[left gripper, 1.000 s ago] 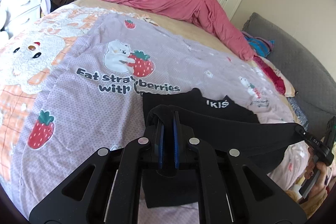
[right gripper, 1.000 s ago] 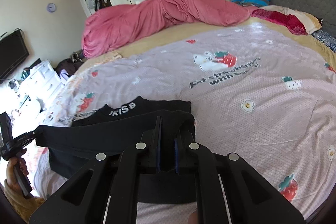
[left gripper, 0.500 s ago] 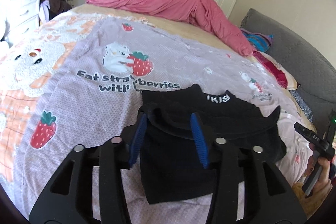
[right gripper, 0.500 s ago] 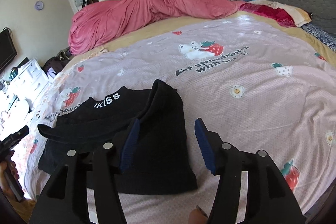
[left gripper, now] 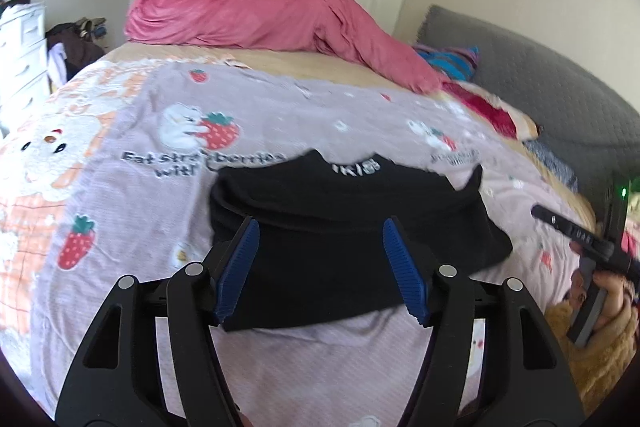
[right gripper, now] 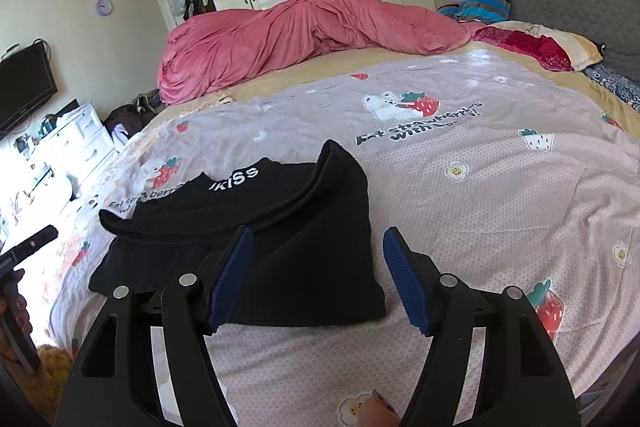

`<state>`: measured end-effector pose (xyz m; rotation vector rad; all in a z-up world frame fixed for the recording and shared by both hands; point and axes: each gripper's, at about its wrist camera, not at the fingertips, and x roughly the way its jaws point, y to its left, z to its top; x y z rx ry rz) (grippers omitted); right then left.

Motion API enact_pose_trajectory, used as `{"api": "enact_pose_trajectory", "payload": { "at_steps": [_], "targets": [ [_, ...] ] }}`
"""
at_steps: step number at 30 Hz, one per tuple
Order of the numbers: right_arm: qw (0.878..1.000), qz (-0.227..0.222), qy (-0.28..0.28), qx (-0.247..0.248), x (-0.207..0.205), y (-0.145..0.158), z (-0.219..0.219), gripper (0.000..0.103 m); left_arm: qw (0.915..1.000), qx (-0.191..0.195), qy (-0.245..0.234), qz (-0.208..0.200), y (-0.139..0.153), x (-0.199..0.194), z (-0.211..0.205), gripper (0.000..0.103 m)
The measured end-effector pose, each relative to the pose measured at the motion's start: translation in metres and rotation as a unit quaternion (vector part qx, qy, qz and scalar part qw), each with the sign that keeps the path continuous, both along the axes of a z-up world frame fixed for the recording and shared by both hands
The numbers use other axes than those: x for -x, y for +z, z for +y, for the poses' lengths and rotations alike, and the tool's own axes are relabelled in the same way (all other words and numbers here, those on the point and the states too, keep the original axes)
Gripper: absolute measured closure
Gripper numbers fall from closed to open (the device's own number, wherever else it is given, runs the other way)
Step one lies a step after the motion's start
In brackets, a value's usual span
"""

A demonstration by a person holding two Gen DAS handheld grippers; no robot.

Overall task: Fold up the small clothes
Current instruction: 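Lower the hem onto the collar and open both grippers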

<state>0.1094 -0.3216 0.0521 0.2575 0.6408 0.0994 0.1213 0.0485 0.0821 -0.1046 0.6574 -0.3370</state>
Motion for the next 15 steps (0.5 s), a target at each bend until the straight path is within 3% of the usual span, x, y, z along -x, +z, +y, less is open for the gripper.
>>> {"api": "enact_pose_trajectory", "payload": {
  "at_steps": [9, 15],
  "targets": [
    [0.998, 0.019, 0.045, 0.027, 0.0, -0.016, 0.025, 0.037, 0.9968, -0.047, -0.059, 0.028, -0.03, 0.002, -0.049, 0.046],
    [0.996, 0.039, 0.063, 0.056, -0.018, -0.031, 0.045, 0.037, 0.994, -0.085, -0.05, 0.047, -0.059, -0.017, -0.059, 0.046]
  ]
}}
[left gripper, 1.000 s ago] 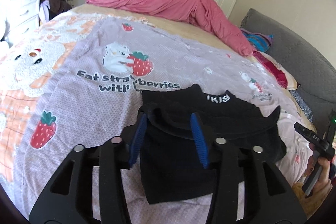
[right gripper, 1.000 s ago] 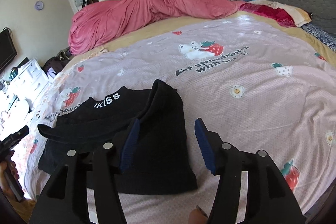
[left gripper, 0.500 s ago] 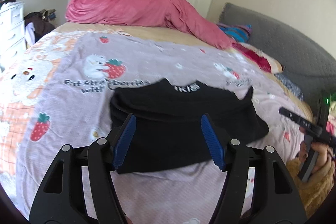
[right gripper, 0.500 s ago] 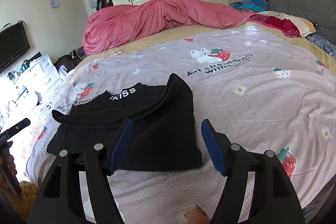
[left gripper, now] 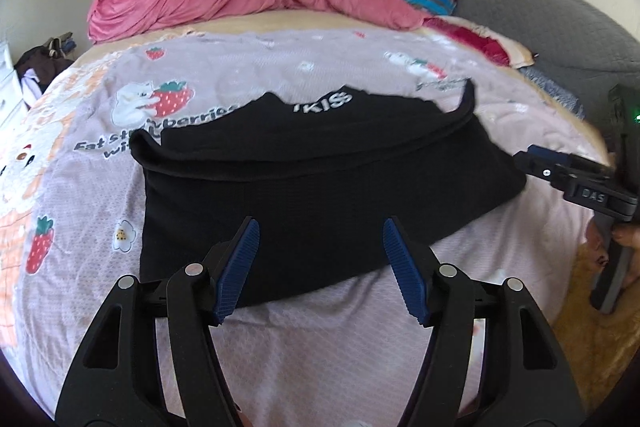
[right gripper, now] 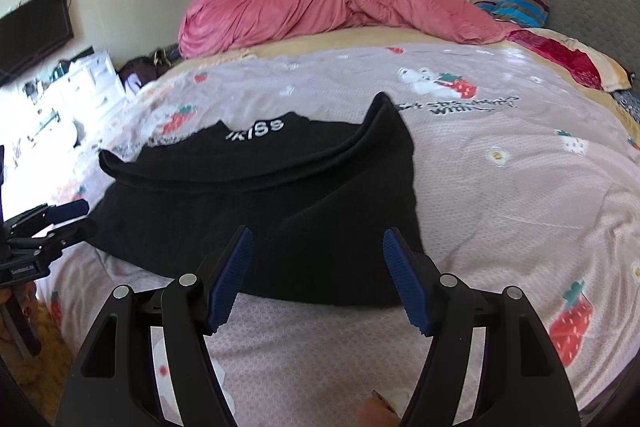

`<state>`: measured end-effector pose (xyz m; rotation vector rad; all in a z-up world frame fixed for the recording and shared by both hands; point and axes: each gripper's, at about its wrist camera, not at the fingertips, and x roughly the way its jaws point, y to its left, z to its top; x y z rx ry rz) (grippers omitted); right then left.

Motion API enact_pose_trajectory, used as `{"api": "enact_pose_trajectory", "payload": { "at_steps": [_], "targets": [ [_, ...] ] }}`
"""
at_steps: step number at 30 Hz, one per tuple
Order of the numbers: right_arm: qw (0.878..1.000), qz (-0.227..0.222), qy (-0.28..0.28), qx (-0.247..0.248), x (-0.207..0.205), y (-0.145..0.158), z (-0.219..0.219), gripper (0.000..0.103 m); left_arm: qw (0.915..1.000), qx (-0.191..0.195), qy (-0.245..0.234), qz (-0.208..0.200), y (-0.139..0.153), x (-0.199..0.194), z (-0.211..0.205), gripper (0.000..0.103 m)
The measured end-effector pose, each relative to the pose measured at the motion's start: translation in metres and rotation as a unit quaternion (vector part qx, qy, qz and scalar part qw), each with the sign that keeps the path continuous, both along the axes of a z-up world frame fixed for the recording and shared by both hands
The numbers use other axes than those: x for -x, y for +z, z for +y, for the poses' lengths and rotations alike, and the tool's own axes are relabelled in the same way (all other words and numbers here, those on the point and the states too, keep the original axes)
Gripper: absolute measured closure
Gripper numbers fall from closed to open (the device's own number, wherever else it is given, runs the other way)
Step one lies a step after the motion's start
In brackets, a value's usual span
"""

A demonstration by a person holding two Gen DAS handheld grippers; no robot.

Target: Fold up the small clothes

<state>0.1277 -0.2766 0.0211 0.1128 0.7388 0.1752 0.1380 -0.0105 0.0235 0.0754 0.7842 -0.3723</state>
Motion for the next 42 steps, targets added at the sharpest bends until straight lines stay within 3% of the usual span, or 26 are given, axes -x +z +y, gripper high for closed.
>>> {"api": "enact_pose_trajectory", "payload": {
  "at_steps": [5, 11, 16, 19, 21, 26, 30, 31, 38, 39, 42],
  "targets": [
    [0.999, 0.034, -0.001, 0.034, -0.04, -0.015, 0.01, 0.049, 0.9991, -0.033, 0.017, 0.021, -0.022, -0.036, 0.001, 0.046],
    [0.993, 0.069, -0.019, 0.098, -0.093, -0.041, 0.017, 0.051, 0.9974, -0.066, 0.007, 0.027, -0.031, -0.076, 0.001, 0.042],
    [0.99, 0.066, -0.03, 0.124, -0.131, -0.046, 0.02, 0.051, 0.9976, -0.055, 0.033, 0.026, -0.031, -0.118, 0.017, 0.042],
    [0.989, 0.056, -0.048, 0.129, -0.146, -0.045, 0.012, 0.051, 0.9977, 0.0, 0.063, 0.027, -0.021, -0.14, 0.04, 0.042],
    [0.989, 0.048, -0.062, 0.123, -0.151, -0.042, 0.002, 0.052, 0.9961, 0.021, 0.084, 0.013, -0.009, -0.145, 0.058, 0.04],
    [0.991, 0.049, -0.11, 0.05, -0.153, -0.038, -0.042, 0.051, 0.9904, 0.052, 0.128, 0.001, 0.006, -0.148, 0.1, 0.035],
    [0.991, 0.06, -0.112, 0.047, -0.154, -0.039, -0.053, 0.049, 0.9874, 0.045, 0.149, 0.028, -0.004, -0.151, 0.113, 0.032],
    [0.991, 0.061, -0.11, 0.042, -0.155, -0.038, -0.054, 0.045, 0.9871, 0.047, 0.15, 0.032, -0.006, -0.153, 0.114, 0.032],
    [0.992, 0.084, -0.092, 0.014, -0.169, -0.048, -0.055, 0.041, 0.987, 0.071, 0.123, 0.076, -0.03, -0.163, 0.104, 0.032],
    [0.992, 0.087, -0.09, 0.012, -0.17, -0.05, -0.055, 0.042, 0.9872, 0.068, 0.12, 0.08, -0.033, -0.165, 0.101, 0.032],
    [0.993, 0.087, -0.081, -0.016, -0.169, -0.052, -0.057, 0.066, 0.9871, 0.066, 0.115, 0.09, -0.042, -0.167, 0.096, 0.033]
  ]
}}
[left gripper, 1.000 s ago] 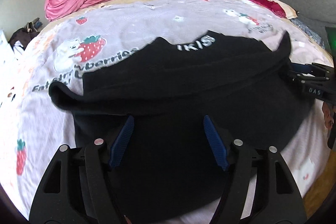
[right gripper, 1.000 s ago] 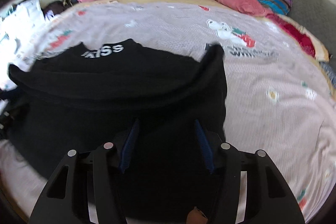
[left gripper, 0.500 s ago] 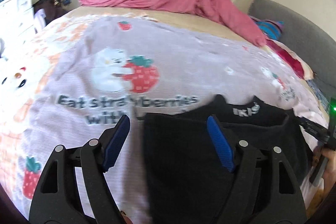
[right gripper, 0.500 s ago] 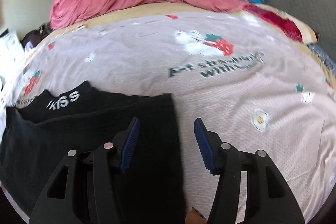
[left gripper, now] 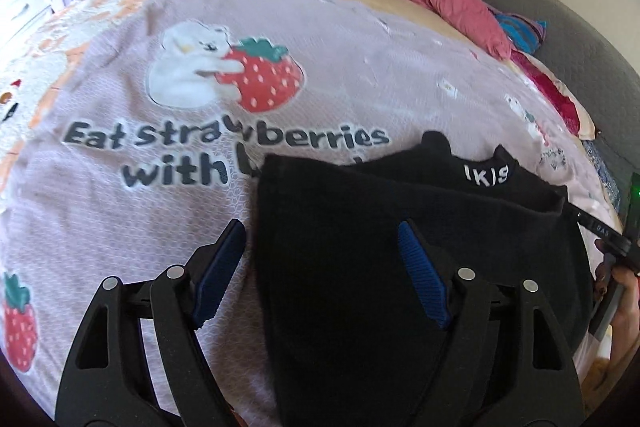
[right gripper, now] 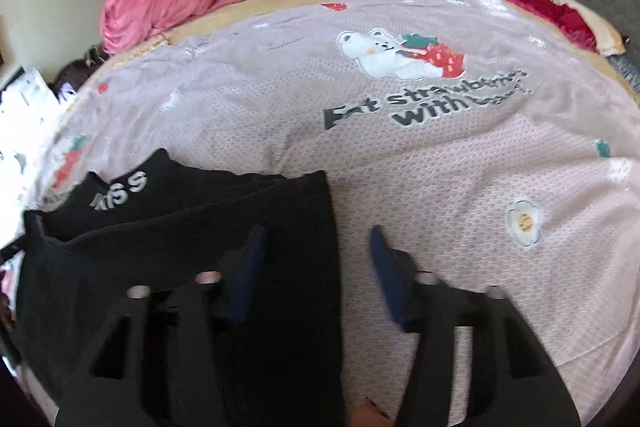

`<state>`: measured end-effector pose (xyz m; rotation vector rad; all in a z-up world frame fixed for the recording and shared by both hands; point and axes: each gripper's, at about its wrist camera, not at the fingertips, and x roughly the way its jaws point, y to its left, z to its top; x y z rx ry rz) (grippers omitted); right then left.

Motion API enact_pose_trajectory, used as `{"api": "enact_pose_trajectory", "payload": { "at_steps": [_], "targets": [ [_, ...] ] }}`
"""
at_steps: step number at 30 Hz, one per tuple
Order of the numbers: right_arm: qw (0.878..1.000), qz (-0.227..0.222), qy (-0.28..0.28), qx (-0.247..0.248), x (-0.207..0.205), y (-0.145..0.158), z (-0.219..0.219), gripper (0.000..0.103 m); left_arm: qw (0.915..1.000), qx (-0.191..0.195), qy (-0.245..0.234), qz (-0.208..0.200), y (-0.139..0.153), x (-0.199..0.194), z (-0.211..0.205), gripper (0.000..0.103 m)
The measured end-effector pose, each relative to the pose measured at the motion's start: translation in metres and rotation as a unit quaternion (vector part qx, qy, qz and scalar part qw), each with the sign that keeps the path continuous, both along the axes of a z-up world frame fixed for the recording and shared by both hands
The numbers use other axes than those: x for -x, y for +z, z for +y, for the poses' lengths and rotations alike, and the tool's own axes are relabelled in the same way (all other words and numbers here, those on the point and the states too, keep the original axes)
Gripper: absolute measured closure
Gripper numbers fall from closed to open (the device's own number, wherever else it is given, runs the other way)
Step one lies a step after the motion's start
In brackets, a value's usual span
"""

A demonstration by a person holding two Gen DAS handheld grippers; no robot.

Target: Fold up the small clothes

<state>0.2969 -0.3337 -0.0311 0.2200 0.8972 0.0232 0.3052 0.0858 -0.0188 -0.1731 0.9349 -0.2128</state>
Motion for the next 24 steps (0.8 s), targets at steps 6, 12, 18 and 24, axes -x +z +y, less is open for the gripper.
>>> {"api": "enact_pose_trajectory", "payload": {
  "at_steps": [6, 12, 18, 24],
  "targets": [
    [1.0, -0.018, -0.004, -0.025, 0.009, 0.007, -0.004, 0.095, 0.9996, -0.022, 0.003, -0.019, 0.004, 0.004, -0.003, 0.088],
    [0.996, -0.058, -0.021, -0.06, 0.016, 0.026, -0.016, 0.096, 0.9981, 0.042, -0.001, -0.045, 0.034, 0.014, 0.014, 0.096],
    [0.995, -0.07, -0.031, -0.064, 0.006, 0.026, -0.016, 0.096, 0.9966, 0.042, 0.013, -0.069, 0.041, 0.012, 0.02, 0.098],
    [0.998, -0.042, -0.04, -0.038, -0.002, 0.01, -0.01, 0.095, 0.9988, 0.012, 0.031, -0.037, 0.015, 0.004, 0.015, 0.094]
  ]
}}
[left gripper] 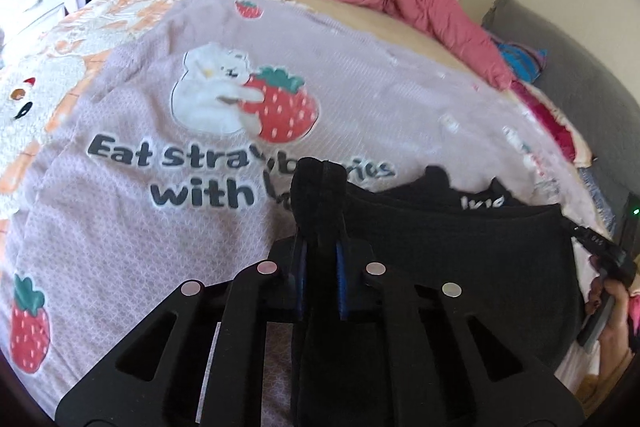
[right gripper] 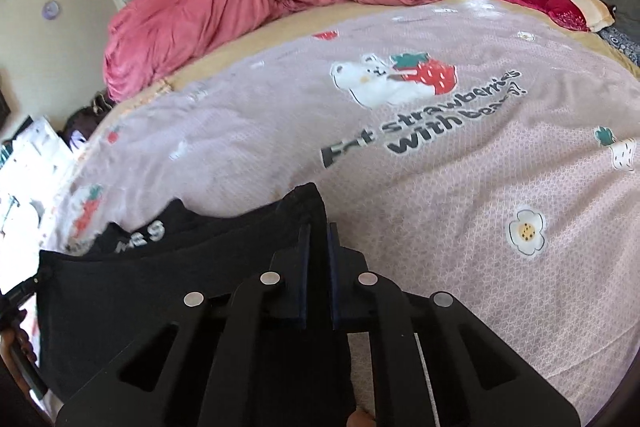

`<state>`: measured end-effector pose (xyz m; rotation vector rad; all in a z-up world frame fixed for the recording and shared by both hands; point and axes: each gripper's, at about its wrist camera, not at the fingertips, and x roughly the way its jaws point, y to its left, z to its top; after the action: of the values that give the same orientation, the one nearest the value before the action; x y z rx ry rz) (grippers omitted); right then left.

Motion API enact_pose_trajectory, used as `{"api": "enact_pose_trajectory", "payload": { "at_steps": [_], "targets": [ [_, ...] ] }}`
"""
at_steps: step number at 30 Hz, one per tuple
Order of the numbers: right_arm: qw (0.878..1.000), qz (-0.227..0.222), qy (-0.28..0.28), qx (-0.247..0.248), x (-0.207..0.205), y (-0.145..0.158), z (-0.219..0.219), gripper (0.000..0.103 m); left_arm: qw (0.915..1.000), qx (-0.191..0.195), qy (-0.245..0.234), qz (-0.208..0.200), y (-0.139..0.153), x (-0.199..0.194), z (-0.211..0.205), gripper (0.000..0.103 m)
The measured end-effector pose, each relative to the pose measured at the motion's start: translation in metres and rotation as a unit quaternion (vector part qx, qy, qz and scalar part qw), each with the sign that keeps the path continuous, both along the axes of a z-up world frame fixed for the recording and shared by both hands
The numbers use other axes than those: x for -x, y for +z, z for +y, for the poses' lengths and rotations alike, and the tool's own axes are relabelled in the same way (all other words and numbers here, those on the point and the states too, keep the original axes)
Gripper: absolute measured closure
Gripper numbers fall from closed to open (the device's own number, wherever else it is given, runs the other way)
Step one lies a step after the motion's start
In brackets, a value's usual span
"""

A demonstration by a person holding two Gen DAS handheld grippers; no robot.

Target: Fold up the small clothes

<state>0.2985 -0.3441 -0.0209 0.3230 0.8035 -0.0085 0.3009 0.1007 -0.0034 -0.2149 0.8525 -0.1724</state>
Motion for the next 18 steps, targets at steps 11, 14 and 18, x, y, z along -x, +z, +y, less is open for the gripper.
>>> {"api": "enact_pose_trajectory", "payload": {
  "at_steps": [11, 14, 18],
  "targets": [
    [0.997, -0.004, 0.011, 0.079, 0.044, 0.016, 0.02, 0.044, 0.994, -0.105, -0.022, -0.02, 0.017, 0.039, -0.028, 0.046],
    [0.996, -0.003, 0.034, 0.087, 0.062, 0.021, 0.036, 0.039, 0.9929, -0.107, -0.048, -0.02, 0.018, 0.054, -0.044, 0.039],
    [0.995, 0.021, 0.067, 0.071, 0.084, 0.012, 0.054, 0.038, 0.9912, -0.108, -0.074, -0.021, 0.019, 0.068, -0.059, 0.036]
  ]
}}
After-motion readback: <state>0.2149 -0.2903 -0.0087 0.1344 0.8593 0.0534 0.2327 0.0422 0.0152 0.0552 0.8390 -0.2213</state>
